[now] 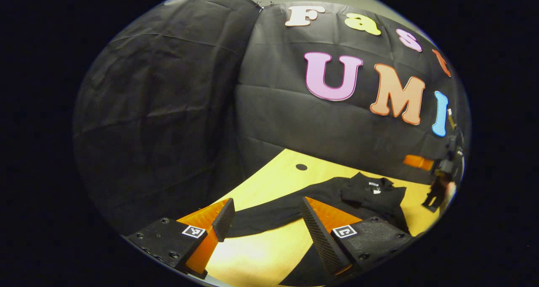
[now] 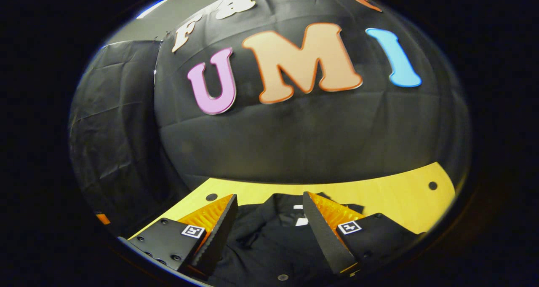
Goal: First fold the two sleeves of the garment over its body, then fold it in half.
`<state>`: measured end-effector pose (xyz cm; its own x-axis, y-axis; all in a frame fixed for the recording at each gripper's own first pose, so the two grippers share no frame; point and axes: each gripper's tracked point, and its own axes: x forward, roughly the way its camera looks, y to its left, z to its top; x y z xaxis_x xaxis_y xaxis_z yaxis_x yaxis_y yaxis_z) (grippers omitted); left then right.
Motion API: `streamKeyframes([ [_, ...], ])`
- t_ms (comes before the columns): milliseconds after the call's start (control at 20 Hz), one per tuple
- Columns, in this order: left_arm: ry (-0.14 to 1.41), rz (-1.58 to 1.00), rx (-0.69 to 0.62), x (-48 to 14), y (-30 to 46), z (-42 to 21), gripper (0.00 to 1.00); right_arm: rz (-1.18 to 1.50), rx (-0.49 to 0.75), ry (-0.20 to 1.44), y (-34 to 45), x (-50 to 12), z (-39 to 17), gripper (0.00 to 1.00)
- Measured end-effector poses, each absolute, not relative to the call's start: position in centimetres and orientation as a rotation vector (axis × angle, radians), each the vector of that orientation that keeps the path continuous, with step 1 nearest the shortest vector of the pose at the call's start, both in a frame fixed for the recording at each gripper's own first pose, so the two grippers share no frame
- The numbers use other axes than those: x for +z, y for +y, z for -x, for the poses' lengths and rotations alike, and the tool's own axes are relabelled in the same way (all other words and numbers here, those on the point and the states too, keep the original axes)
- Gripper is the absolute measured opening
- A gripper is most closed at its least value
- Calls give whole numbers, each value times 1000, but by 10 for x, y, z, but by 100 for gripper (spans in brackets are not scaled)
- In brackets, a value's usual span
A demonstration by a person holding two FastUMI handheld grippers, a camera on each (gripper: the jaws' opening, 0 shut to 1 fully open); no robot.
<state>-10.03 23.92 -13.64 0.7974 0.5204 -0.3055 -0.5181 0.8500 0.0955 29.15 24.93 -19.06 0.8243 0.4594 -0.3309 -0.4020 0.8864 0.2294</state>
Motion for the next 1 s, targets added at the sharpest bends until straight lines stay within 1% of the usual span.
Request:
streamKeyframes([
  [50,370,-2,567,-149,247,101,92,-163,434,374,231,-181,-285,98],
  [100,403,12,572,-159,252,103,94,-173,407,353,211,-170,-280,98],
  [200,418,47,586,-174,266,98,95,-184,344,323,172,-157,-264,98],
  [250,425,58,595,-182,274,96,96,-183,311,319,158,-153,-256,94],
  [300,439,62,611,-195,283,97,96,-185,278,315,142,-148,-247,98],
  [350,451,56,629,-204,293,98,96,-194,251,303,128,-144,-239,98],
  [400,462,49,644,-214,299,97,96,-208,224,293,114,-139,-230,94],
  [450,470,40,654,-221,304,96,96,-220,201,283,102,-136,-224,97],
  [500,485,39,658,-231,309,97,96,-232,173,278,89,-135,-217,97],
  [750,530,20,700,-263,325,104,95,-265,88,301,54,-144,-190,98],
  [1000,573,57,730,-286,332,109,96,-267,-2,256,26,-137,-172,97],
])
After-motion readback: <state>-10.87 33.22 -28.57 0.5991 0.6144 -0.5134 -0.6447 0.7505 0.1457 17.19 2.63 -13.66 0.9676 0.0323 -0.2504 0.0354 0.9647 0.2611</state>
